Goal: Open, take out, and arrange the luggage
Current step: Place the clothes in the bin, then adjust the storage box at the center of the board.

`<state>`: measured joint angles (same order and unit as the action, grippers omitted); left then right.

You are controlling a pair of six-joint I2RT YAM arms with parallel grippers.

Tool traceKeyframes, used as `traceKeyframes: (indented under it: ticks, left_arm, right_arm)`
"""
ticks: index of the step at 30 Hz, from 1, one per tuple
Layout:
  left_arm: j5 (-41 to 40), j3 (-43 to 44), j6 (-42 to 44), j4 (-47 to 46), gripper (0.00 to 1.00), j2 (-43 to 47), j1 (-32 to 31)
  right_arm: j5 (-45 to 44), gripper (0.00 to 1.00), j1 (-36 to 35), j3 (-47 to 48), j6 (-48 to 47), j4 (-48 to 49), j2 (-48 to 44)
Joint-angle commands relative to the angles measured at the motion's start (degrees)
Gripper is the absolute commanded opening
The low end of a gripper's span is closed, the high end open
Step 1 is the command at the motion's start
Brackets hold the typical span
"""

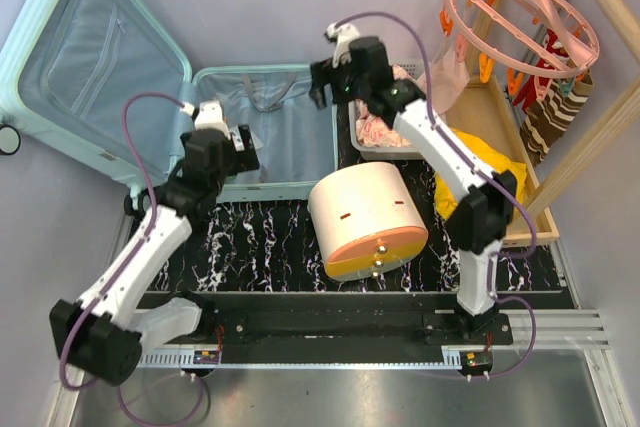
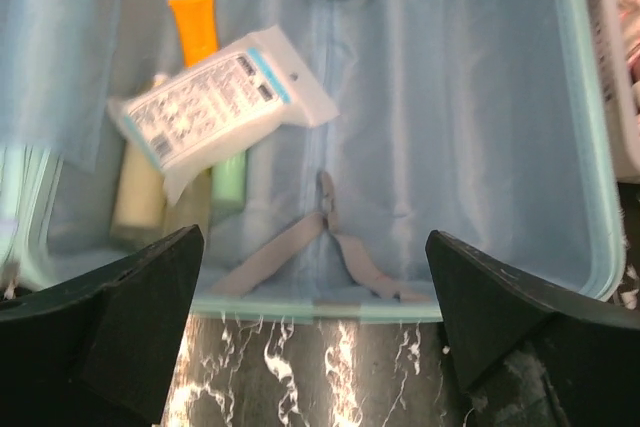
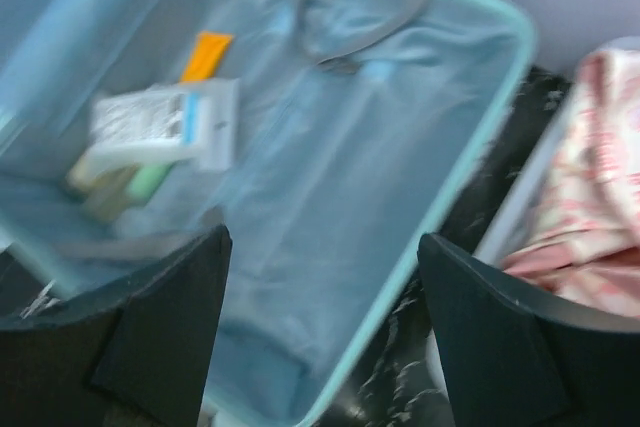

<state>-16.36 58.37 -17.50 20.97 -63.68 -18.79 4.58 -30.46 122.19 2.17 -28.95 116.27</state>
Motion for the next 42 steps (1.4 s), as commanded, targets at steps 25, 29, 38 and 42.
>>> traceKeyframes:
  ticks: [25,29,38,42]
  left_arm:
    - [11.97,-35.69,-22.4,-16.39,0.99,28.18,-14.42]
    - [8.9,-34.64,-23.02,-19.21,0.99,22.38,-21.63]
    - [7.66,-30.87,-25.4,-25.54,0.99,7.64,-30.08]
    - [7.14,-25.86,-23.99,-25.8,0.99,0.06,-32.89]
  right_arm:
    - [-31.31,0.92,-16.04,-57.5,19.09,-6.47,-60.98]
    - [-28.32,0.93,-13.49,-61.98,23.56,-7.0,-63.18]
    - [-27.78,0.94,-8.13,-67.26,27.53,-7.0,-67.66]
    - [-28.49,0.94,-8.13,-69.19,27.71,-7.17,-69.68]
